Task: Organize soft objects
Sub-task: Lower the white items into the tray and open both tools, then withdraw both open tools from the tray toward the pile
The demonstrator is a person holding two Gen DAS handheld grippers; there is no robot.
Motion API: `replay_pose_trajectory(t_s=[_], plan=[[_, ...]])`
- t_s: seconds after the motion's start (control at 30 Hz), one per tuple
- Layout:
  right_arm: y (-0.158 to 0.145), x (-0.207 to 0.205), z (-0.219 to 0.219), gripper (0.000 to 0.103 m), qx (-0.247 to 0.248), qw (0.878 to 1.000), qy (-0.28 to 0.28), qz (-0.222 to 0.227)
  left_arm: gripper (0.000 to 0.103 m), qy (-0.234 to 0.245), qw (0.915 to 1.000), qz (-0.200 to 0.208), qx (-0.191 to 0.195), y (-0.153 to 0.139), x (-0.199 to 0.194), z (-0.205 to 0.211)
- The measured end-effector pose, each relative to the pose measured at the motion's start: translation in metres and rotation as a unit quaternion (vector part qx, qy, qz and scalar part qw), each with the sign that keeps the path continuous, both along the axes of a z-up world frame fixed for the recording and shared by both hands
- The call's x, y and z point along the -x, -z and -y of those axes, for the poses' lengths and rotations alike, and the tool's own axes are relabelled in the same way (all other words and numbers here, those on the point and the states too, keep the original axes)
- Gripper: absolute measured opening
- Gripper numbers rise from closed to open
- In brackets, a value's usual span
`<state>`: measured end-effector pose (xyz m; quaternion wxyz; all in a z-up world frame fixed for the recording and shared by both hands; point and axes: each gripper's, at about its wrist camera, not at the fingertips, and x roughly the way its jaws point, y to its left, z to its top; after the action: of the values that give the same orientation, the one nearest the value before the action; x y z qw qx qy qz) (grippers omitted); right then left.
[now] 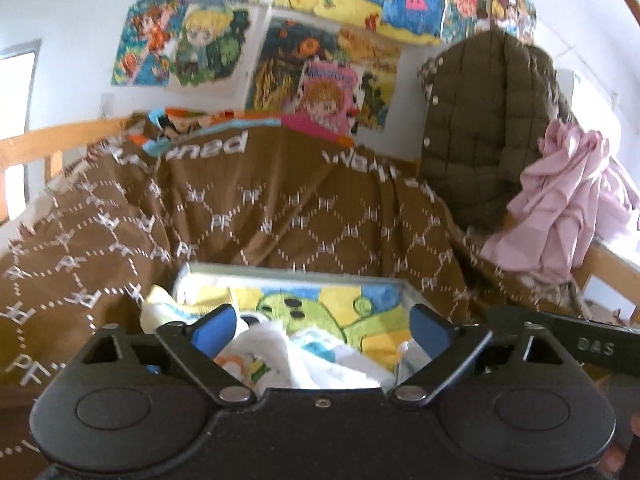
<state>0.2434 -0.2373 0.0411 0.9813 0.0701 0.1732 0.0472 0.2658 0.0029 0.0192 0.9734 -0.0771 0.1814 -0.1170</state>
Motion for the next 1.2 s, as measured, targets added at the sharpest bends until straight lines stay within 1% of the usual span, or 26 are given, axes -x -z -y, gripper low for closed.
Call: replay_pose_trajectory(t_s=[0.1, 0.23, 0.5, 0.7, 0.87, 0.97, 1.1, 1.2], plan=[[-0.013, 0.018, -0.002, 0.093, 0.003, 1.000, -0.001, 0.021, 0.102, -0.004, 0.9997, 0.023, 0.012, -0.011, 0.017, -0.002], [-0.026, 0.046, -0.005, 0.098, 0.008, 0.999, -0.002, 0.050, 0.102, -0.007, 0.9987, 0.046, 0.020, -0.025, 0.038, -0.002], [-0.039, 0.097, -0.007, 0.103, 0.010, 0.996, -0.002, 0.087, 0.102, -0.012, 0.9967, 0.080, 0.006, -0.040, 0.083, 0.000], [-0.041, 0.134, -0.008, 0.103, 0.021, 0.995, -0.004, 0.102, 0.102, -0.012, 0.9951, 0.098, 0.005, -0.045, 0.119, 0.004], [-0.039, 0.157, -0.008, 0.103, 0.027, 0.995, -0.006, 0.099, 0.102, -0.003, 0.9947, 0.103, -0.004, -0.042, 0.146, 0.011], [-0.037, 0.169, -0.007, 0.103, 0.028, 0.995, -0.008, 0.090, 0.102, 0.002, 0.9952, 0.097, -0.006, -0.038, 0.159, 0.013], [-0.033, 0.182, -0.001, 0.103, 0.023, 0.997, -0.005, 0.072, 0.102, 0.010, 0.9972, 0.074, 0.002, -0.029, 0.172, 0.013], [-0.027, 0.188, 0.005, 0.103, 0.012, 0.999, 0.005, 0.046, 0.102, 0.014, 0.9985, 0.052, -0.001, -0.020, 0.179, 0.010]])
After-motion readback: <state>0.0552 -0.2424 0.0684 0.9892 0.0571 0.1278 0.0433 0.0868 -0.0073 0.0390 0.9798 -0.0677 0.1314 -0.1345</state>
